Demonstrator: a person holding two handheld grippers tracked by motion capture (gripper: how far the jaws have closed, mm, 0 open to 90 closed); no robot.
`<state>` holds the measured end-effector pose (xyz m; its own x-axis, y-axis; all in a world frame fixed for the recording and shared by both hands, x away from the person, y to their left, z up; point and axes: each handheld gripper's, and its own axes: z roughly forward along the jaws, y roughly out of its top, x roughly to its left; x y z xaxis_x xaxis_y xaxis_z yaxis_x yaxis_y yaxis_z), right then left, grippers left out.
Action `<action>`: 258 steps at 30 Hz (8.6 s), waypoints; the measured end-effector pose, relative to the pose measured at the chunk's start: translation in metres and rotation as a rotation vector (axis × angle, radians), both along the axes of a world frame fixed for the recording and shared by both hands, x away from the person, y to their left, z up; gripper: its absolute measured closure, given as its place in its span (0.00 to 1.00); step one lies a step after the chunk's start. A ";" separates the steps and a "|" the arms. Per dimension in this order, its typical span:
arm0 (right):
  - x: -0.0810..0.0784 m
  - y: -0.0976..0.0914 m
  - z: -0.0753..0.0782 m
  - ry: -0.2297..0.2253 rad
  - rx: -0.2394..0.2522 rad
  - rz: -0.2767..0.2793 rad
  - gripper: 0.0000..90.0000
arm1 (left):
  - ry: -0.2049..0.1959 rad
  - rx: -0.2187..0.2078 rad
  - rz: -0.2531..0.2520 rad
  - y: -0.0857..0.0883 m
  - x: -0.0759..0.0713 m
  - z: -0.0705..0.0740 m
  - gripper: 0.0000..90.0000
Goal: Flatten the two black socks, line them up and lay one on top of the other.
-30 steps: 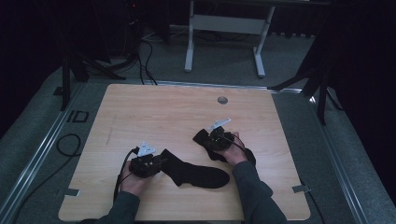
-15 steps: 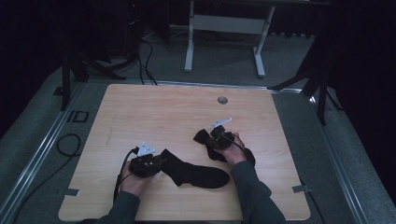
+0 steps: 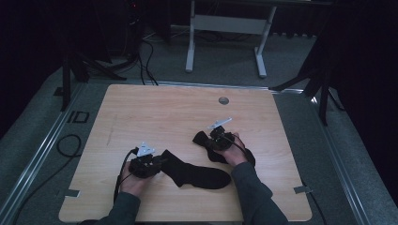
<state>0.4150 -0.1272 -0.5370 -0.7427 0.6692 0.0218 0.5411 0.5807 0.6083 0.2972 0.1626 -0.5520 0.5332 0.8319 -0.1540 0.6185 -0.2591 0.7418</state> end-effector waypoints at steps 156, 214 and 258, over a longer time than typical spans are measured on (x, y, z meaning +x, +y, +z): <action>-0.070 0.004 0.001 0.080 0.067 -0.179 0.94 | -0.008 0.145 0.024 -0.005 -0.001 -0.001 0.92; -0.134 -0.055 -0.002 0.030 0.036 -0.236 0.94 | 0.001 0.117 0.010 -0.007 -0.002 -0.002 0.92; -0.101 -0.108 0.020 -0.138 0.214 -0.365 0.54 | -0.060 -0.017 0.070 0.006 0.001 0.011 0.73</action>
